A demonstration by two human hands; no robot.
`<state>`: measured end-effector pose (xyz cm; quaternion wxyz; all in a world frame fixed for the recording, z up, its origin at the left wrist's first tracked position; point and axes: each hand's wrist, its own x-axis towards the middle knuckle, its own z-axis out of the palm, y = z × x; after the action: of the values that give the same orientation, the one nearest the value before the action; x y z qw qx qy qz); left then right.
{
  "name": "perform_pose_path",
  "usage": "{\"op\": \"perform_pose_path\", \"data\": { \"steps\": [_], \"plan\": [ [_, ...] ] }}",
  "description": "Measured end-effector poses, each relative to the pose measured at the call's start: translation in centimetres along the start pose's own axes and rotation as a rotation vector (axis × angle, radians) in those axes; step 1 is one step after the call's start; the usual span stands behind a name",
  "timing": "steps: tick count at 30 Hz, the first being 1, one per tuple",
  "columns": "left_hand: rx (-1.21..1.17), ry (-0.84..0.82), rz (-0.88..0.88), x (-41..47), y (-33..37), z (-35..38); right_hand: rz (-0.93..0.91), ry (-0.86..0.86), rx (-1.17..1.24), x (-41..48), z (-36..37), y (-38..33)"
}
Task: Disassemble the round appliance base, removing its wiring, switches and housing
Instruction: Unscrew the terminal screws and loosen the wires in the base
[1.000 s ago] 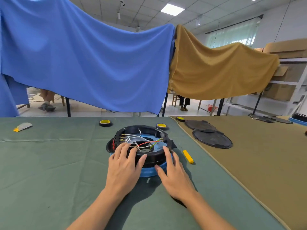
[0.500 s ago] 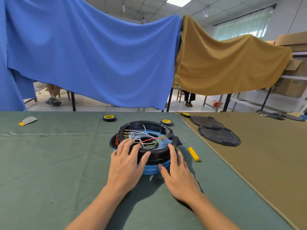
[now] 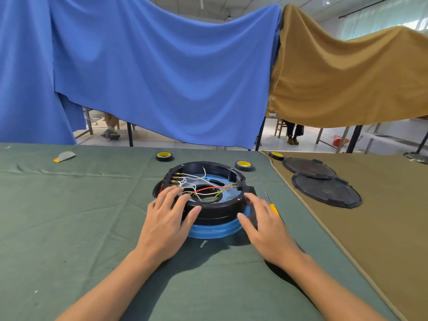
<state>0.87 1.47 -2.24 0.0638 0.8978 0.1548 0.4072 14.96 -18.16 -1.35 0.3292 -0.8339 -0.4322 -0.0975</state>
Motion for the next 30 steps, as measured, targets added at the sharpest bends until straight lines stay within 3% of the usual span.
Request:
{"op": "perform_pose_path", "data": {
  "steps": [3,5,7,13,19,25,30],
  "plan": [
    [0.063,0.013,-0.002,-0.1,0.1,0.1,0.118,0.142,-0.210,1.2,-0.8,2.8],
    [0.113,0.029,-0.005,0.0,0.4,0.2,0.270,0.079,-0.367,1.8,-0.9,4.0],
    [0.158,0.051,0.001,0.1,0.7,0.3,0.356,0.003,-0.384,2.1,-0.9,4.4],
    [0.238,0.177,0.070,0.8,3.0,0.9,0.501,0.020,-0.321,2.4,-1.5,3.8],
    [0.198,0.147,0.312,2.2,5.2,2.1,0.496,0.100,0.084,3.3,-2.3,2.0],
    [0.200,0.094,0.268,2.6,6.6,2.9,0.577,0.101,0.475,3.7,-0.5,-2.4],
    [0.057,0.066,0.319,3.2,5.9,1.5,0.779,0.174,0.577,4.6,1.2,-3.8]
  ]
}}
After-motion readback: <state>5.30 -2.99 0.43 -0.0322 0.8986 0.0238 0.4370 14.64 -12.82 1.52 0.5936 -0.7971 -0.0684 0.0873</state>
